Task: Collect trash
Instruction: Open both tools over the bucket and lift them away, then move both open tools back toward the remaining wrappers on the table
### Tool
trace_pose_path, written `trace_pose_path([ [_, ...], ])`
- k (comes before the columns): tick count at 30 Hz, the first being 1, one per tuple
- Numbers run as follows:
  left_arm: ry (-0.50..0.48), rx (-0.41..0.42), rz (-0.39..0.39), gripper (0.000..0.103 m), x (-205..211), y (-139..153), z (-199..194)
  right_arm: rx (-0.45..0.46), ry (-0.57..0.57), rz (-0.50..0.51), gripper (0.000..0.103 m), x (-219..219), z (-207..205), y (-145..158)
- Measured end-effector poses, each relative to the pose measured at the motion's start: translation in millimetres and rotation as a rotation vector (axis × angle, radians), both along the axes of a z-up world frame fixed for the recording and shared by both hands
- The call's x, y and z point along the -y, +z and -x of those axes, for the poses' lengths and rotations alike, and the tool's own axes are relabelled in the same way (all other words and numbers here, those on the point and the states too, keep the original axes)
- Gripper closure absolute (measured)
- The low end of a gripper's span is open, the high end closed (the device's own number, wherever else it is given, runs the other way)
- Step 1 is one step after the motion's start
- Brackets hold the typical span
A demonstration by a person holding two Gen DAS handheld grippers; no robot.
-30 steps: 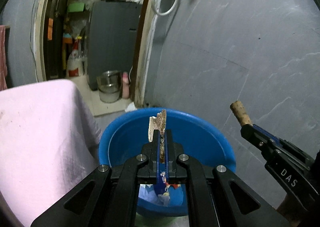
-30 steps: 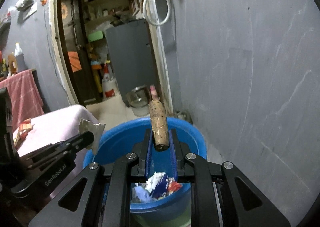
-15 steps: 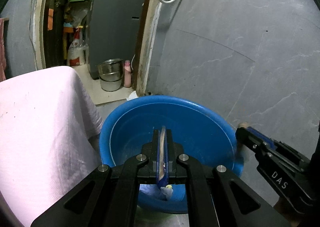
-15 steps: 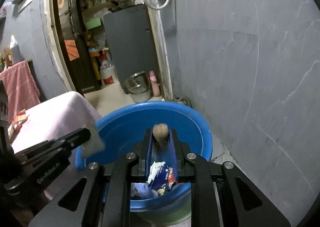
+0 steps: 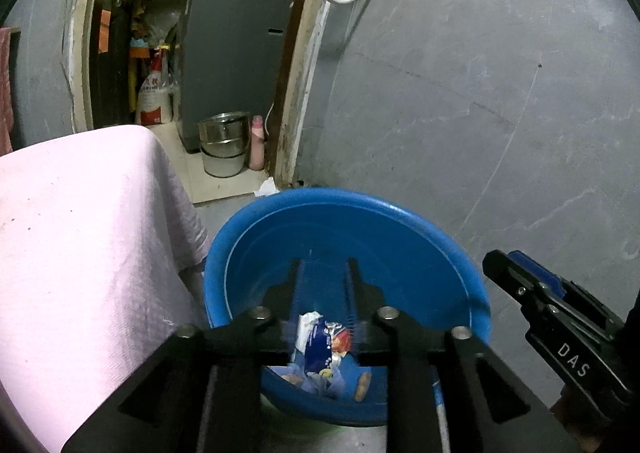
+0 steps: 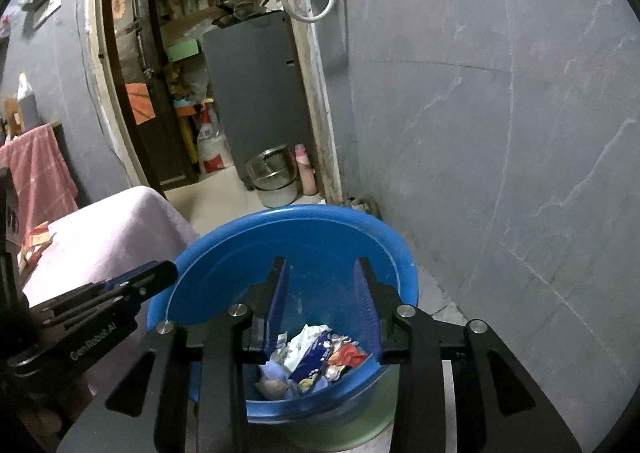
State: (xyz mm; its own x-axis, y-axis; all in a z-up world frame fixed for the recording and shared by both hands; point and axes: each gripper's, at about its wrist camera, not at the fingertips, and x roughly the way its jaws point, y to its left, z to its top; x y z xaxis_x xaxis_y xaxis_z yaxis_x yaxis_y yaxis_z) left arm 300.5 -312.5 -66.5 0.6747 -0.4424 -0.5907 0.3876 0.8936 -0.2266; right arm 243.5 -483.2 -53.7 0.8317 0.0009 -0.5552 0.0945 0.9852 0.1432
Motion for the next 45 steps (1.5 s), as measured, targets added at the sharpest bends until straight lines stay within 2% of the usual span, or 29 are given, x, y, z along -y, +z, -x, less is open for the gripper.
trace_pose_path([
  [3,0.017,0.024,0.027,0.069,-6,6,3,0.018,-0.012,0.012,0.064,1,3,4],
  [5,0.026,0.046,0.029,0.065,-8,12,6,0.042,-0.023,0.023,0.054,2,6,8],
  [6,0.03,0.058,0.03,0.061,-9,16,7,0.051,-0.026,0.024,0.053,3,7,10],
  [9,0.054,0.085,0.045,0.044,-15,28,10,0.075,-0.038,0.039,0.051,3,10,17],
  [10,0.067,0.096,0.045,0.042,-18,32,11,0.085,-0.041,0.044,0.048,2,11,20],
  [14,0.103,0.122,0.051,0.019,-29,47,14,0.136,-0.06,0.048,0.026,0,16,31],
  [18,0.141,0.147,0.037,0.007,-45,59,18,0.165,-0.061,0.05,0.02,-5,18,40],
  [21,0.159,0.183,0.026,0.007,-54,70,23,0.192,-0.056,0.046,0.012,-10,20,48],
  [23,0.175,0.209,0.022,0.006,-63,78,27,0.211,-0.044,0.041,0.0,-14,22,53],
  [29,0.23,0.266,0.044,0.002,-97,99,40,0.269,0.001,0.044,0.0,-36,23,70],
  [34,0.289,0.293,0.02,0.002,-132,112,54,0.305,0.04,0.03,0.0,-60,22,82],
  [45,0.414,0.294,-0.023,0.002,-237,121,76,0.326,0.176,0.03,0.0,-142,9,93],
])
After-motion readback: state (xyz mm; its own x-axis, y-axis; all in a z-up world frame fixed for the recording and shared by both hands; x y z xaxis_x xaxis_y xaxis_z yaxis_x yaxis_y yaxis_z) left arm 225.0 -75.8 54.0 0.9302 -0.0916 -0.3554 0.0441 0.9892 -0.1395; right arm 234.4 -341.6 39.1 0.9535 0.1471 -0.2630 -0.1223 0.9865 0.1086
